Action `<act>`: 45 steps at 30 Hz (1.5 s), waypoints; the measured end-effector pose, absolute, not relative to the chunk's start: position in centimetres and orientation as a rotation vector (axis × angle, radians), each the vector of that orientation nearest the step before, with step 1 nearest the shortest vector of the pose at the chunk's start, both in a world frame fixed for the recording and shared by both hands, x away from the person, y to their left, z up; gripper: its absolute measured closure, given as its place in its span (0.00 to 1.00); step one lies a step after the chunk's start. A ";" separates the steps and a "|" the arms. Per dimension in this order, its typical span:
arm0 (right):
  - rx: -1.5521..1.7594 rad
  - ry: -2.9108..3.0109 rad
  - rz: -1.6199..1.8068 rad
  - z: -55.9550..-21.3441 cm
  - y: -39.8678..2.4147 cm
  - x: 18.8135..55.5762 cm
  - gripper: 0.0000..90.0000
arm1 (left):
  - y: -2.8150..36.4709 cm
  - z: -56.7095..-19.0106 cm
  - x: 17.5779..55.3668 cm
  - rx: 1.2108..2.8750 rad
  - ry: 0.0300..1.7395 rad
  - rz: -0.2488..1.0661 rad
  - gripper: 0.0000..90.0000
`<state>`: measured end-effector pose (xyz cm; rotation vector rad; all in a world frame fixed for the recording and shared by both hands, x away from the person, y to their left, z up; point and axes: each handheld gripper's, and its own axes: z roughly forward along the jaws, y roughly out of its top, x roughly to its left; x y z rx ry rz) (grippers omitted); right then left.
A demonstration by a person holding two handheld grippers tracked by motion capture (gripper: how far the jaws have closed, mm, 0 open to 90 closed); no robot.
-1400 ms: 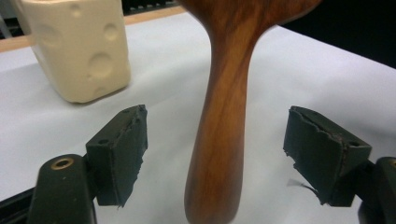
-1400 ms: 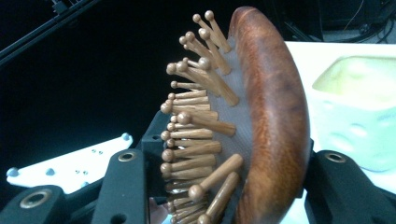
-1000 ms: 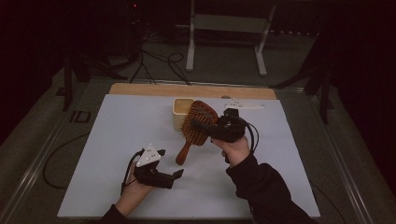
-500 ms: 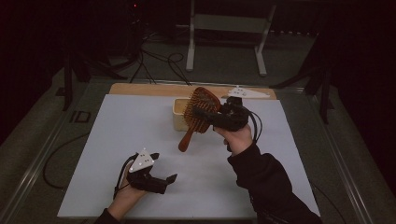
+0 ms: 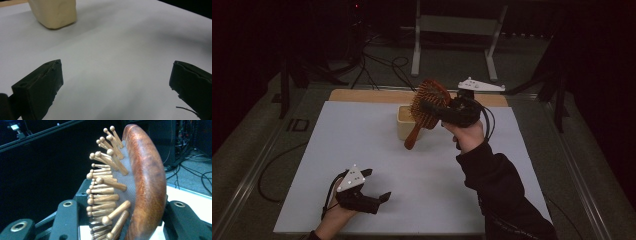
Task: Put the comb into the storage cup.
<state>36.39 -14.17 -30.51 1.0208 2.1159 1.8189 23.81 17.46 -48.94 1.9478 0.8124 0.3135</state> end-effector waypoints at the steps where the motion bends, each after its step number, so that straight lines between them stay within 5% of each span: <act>1: 1.026 2.110 1.816 -30.4 -14.2 36.5 0.56 | 17.7 -49.0 23.7 1.948 0.814 0.317 0.00; 28: 1.034 1.982 1.763 -26.7 -13.4 41.4 0.56 | 19.9 -49.5 22.5 1.889 0.833 0.366 0.00; 45: 1.081 1.964 1.681 -27.5 -11.1 45.2 0.56 | 20.1 -49.5 22.4 1.875 0.820 0.368 0.00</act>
